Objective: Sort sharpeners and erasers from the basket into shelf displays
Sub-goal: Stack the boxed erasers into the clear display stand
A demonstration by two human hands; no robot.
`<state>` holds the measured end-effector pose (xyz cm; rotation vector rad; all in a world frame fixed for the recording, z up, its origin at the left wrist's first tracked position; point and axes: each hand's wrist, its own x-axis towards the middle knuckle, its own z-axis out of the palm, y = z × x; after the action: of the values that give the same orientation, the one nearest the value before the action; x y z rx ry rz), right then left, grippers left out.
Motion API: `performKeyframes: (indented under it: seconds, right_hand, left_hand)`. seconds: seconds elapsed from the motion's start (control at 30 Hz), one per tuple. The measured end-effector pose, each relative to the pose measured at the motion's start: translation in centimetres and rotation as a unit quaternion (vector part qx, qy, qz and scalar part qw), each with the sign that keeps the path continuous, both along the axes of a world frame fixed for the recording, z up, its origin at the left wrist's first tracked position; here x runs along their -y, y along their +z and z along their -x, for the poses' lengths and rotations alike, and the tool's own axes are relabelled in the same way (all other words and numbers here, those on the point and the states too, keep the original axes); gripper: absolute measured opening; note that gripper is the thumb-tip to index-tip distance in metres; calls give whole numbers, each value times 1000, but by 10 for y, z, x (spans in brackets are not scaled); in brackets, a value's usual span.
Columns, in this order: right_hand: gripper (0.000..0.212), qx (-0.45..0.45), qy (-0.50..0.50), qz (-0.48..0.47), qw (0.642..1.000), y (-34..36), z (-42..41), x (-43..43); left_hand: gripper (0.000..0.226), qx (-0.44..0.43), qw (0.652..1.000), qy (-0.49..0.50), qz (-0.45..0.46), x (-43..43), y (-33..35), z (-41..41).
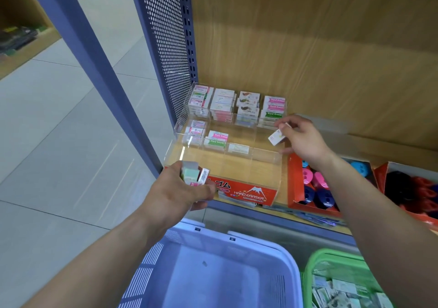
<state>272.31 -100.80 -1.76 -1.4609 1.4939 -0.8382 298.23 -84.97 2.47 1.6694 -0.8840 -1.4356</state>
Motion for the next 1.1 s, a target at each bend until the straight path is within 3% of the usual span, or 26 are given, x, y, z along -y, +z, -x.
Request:
performKeyframes:
  seconds: [0.13, 0.27, 0.47, 0.57, 0.67, 0.73, 0.93, 1.1]
  right_hand:
    - [20, 112, -15, -33, 993, -3, 2, -3]
    - [37, 138, -56, -31, 988, -4, -1, -1]
    - [25, 163, -16, -83, 983, 0, -2, -7]
    - [23, 100, 18, -63, 993, 0, -1, -7]
    - [31, -92, 34, 12, 995, -1, -2, 6]
    - [40, -159, 24, 29, 987, 0, -4, 15]
    - [35, -231, 72, 68, 968, -4, -11, 28]
    - [18, -274, 116, 66, 952, -17, -10, 36]
  left_hand:
    - [35, 4, 1000, -6, 2, 0, -1, -1]
    - [35, 9, 1000, 2, 1, 0, -1, 0]
    - [34, 12, 1000, 5, 3, 0, 1, 1]
    - [32, 7, 1000, 8, 2, 0, 1, 1]
    - [29, 9, 1000, 7, 5, 0, 0, 1]
    - [29, 8, 1000, 5, 7, 1, 1, 2]
    - [29, 8, 1000, 4, 5, 3, 0, 4]
    - [28, 5, 1000, 7, 7, 3, -1, 2]
